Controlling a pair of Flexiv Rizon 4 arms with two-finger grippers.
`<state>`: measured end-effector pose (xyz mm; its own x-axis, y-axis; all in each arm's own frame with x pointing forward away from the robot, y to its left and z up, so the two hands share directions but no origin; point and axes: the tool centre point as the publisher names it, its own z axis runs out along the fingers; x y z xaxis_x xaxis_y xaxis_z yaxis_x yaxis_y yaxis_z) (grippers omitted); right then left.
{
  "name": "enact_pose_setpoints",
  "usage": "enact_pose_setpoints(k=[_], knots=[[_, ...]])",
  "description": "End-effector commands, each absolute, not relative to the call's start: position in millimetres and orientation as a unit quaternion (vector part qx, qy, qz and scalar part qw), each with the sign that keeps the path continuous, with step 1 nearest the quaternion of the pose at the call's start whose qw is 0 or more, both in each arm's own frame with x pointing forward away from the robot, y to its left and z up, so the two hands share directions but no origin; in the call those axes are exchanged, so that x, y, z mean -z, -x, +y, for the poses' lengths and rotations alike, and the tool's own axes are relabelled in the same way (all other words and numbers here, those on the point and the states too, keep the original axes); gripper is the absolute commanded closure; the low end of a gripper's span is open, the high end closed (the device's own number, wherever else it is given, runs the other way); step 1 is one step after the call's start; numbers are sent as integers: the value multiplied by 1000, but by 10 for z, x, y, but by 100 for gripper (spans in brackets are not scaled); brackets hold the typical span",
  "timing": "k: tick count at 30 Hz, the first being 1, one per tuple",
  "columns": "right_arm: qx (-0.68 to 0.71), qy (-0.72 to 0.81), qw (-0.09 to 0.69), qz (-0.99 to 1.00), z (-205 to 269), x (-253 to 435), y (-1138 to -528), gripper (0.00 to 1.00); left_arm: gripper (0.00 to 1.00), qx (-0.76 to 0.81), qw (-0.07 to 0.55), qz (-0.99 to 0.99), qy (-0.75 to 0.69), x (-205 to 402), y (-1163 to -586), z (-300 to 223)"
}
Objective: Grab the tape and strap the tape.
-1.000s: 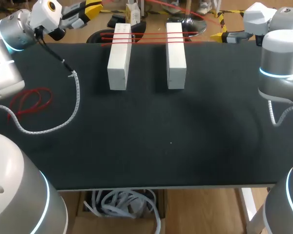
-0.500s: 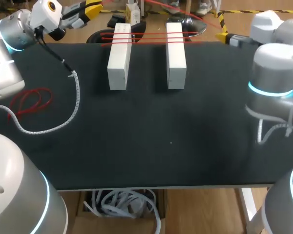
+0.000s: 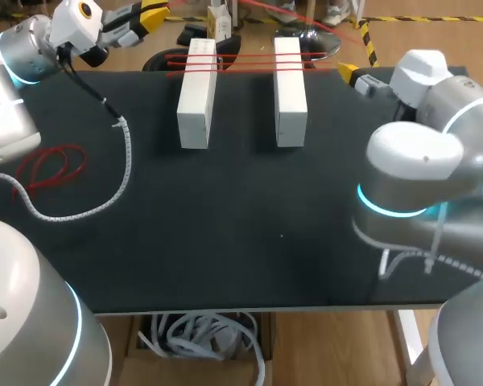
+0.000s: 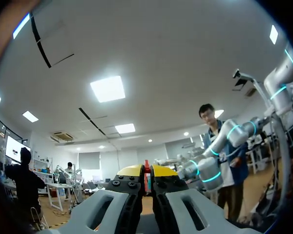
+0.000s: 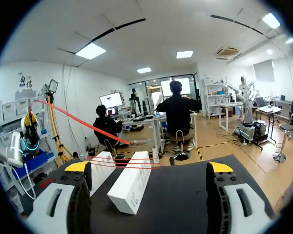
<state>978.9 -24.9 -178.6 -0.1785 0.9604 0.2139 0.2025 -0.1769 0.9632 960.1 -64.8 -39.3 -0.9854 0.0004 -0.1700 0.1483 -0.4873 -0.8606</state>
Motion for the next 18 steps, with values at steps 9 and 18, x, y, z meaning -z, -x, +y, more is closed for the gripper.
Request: enact_pose_setpoints(k=[9, 18], knots=[[-562, -613, 351, 430, 232, 1767, -9414, 0, 100, 860, 43, 503, -75, 403, -9608, -648], [-622, -687, 207, 314, 402, 1843, -9253, 0, 100, 860, 43, 503, -75, 403, -9608, -648]])
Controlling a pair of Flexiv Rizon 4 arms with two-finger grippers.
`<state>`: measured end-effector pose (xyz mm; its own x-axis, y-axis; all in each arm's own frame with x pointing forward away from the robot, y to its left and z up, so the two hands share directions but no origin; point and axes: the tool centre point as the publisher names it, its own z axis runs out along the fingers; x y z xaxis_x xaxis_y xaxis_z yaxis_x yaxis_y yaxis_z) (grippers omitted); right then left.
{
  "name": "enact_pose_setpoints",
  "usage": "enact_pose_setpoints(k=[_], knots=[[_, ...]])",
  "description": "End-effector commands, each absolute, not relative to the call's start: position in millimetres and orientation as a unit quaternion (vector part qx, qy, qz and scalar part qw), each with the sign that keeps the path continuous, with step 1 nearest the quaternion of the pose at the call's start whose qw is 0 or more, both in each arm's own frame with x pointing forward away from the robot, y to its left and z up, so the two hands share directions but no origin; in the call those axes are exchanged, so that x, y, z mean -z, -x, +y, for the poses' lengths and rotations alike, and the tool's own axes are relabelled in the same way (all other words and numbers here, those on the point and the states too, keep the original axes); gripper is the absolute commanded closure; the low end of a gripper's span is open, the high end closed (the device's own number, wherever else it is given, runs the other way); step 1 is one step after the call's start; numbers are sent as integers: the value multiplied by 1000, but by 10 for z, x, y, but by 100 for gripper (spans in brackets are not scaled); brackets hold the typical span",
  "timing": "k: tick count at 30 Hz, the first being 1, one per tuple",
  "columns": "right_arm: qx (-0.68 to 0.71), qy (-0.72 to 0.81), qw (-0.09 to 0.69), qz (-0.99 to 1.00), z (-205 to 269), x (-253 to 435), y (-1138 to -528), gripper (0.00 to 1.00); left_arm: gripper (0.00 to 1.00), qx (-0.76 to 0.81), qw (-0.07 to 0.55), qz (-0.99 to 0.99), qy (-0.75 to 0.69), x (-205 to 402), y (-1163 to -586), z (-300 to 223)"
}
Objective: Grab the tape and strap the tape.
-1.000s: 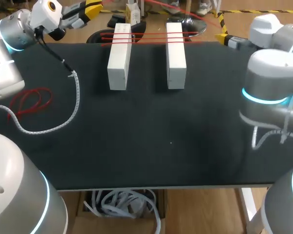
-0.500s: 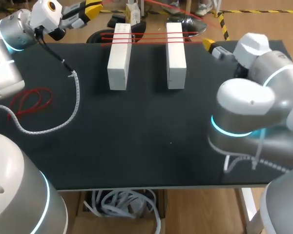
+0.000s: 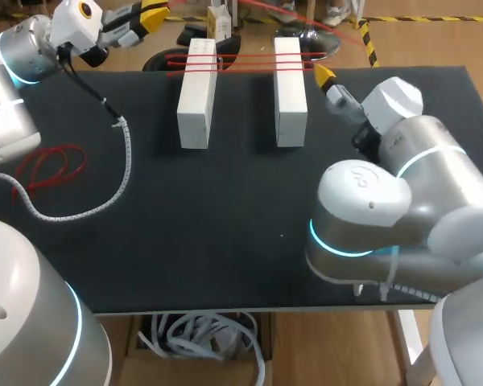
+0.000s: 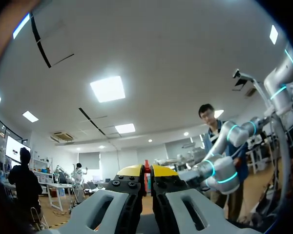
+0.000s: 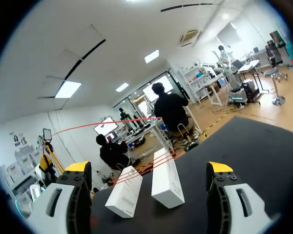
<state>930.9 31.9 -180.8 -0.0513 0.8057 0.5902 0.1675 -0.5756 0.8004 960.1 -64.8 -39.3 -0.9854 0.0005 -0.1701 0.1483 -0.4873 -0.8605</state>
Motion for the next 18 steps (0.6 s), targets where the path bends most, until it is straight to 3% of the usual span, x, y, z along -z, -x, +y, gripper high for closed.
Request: enact_pose_setpoints(k=[1, 9, 18], knots=[[-629, -692, 191, 298, 414, 1850, -9239, 0, 100, 860, 43, 503, -75, 403, -9608, -648], [-681, -693, 91, 216, 511, 1873, -9197, 0, 100, 860, 43, 503, -75, 403, -9608, -648], [-748, -647, 38, 145, 597, 1776, -9201, 0, 100, 860, 43, 503, -75, 403, -9608, -648]])
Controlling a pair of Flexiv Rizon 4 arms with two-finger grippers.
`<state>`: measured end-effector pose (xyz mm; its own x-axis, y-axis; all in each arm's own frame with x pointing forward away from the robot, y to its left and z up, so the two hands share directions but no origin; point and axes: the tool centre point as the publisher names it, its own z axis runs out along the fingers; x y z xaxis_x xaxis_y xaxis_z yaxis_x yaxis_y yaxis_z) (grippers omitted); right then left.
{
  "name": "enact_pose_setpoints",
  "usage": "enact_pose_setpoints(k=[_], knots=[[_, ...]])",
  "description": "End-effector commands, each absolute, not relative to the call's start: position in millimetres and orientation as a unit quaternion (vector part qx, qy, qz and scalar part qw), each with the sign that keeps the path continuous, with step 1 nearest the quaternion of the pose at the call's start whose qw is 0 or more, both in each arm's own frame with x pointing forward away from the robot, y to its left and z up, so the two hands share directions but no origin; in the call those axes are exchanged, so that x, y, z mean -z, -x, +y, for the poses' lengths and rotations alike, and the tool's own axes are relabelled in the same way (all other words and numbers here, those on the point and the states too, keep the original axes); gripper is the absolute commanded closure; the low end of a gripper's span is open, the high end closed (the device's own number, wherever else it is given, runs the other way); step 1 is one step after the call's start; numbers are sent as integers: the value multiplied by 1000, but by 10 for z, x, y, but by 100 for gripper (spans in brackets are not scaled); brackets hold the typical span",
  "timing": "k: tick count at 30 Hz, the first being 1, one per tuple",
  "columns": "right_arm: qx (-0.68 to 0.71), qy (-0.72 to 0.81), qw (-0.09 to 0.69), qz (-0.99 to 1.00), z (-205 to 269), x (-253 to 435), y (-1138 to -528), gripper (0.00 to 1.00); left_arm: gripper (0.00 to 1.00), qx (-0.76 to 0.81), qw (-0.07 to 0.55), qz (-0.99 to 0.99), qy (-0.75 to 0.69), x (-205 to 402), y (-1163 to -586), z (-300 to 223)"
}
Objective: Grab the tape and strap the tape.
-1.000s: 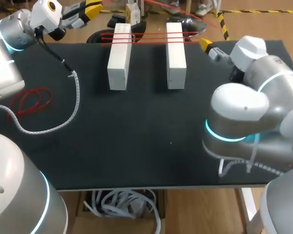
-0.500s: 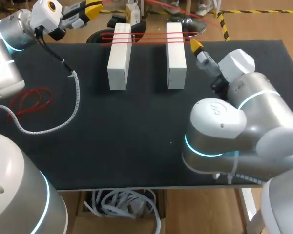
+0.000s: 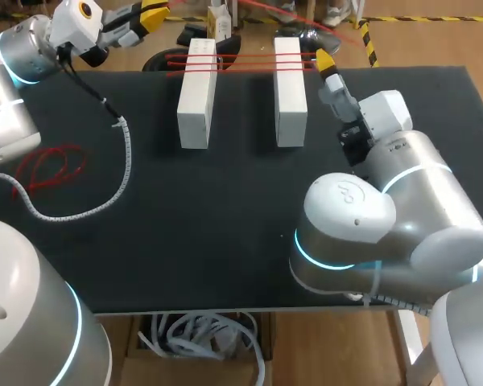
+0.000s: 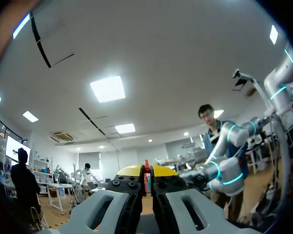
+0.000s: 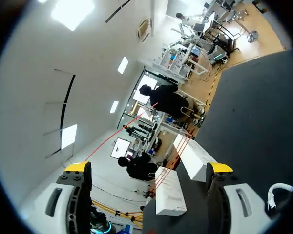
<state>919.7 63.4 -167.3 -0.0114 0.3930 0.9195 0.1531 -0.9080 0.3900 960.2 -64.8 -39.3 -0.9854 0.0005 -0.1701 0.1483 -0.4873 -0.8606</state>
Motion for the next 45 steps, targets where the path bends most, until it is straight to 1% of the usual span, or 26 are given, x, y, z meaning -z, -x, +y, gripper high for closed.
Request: enact_pose_setpoints(k=[1, 4, 22, 25, 33, 38, 45], knots=[[-753, -643, 30, 137, 600, 1770, -9210, 0, 100, 860, 43, 503, -75, 403, -9608, -648], [-767, -620, 19, 164, 613, 1753, -9225, 0, 100, 860, 43, 503, -75, 403, -9608, -648], [-767, -620, 19, 164, 613, 1753, -9225, 0, 100, 860, 43, 503, -75, 403, -9608, -648], [-742, -670, -13, 28, 634, 1772, -9217, 0, 100, 860, 43, 503, -75, 403, -9608, -648], [-665, -715, -71, -201, 739, 1762, -9114, 0, 100, 860, 43, 503, -75, 403, -9608, -648], [-627, -716, -96, -292, 763, 1674, -9066, 0, 100, 860, 43, 503, -75, 403, -9608, -648], [-590, -727, -98, -337, 740, 1572, -9068, 0, 100, 860, 43, 503, -75, 403, -9608, -648]])
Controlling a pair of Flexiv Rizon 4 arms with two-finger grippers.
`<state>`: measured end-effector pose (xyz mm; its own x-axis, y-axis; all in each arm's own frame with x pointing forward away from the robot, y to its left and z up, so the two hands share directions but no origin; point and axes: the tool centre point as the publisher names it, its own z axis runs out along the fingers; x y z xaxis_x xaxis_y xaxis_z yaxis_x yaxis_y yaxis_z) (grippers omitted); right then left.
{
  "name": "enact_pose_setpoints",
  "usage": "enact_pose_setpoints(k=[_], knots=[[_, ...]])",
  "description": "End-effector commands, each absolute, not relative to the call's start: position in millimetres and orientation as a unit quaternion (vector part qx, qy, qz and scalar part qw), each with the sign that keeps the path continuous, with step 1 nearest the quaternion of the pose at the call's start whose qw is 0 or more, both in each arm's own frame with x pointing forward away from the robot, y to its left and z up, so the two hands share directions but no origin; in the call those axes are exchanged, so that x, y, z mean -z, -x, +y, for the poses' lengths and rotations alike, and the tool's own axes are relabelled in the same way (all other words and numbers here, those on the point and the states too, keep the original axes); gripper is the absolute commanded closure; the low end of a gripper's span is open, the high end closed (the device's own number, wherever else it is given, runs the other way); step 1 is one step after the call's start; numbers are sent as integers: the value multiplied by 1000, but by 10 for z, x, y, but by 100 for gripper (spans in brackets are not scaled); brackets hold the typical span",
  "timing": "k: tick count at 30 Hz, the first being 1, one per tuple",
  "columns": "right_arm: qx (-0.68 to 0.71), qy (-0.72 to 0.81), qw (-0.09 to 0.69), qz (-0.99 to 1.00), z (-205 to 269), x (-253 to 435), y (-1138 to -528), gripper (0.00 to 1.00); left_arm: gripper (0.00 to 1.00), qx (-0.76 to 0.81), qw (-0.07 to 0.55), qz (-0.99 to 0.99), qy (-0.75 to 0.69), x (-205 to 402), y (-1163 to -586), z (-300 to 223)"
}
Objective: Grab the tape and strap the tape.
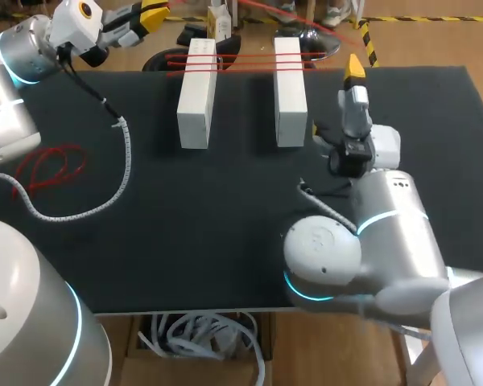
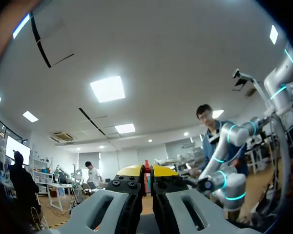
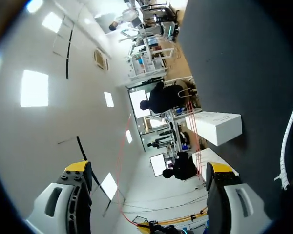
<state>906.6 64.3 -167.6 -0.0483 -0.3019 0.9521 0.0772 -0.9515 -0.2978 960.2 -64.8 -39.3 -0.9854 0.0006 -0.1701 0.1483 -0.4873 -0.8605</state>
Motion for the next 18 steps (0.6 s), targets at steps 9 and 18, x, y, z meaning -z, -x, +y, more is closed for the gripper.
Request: enact_pose_setpoints(k=[9, 18], knots=[[569, 750, 71, 331, 686, 1477, -9162, 0, 100, 860, 43, 503, -75, 403, -9608, -648], [596, 753, 36, 277, 612, 1340, -9402, 0, 100, 860, 43, 503, -75, 403, -9608, -648]])
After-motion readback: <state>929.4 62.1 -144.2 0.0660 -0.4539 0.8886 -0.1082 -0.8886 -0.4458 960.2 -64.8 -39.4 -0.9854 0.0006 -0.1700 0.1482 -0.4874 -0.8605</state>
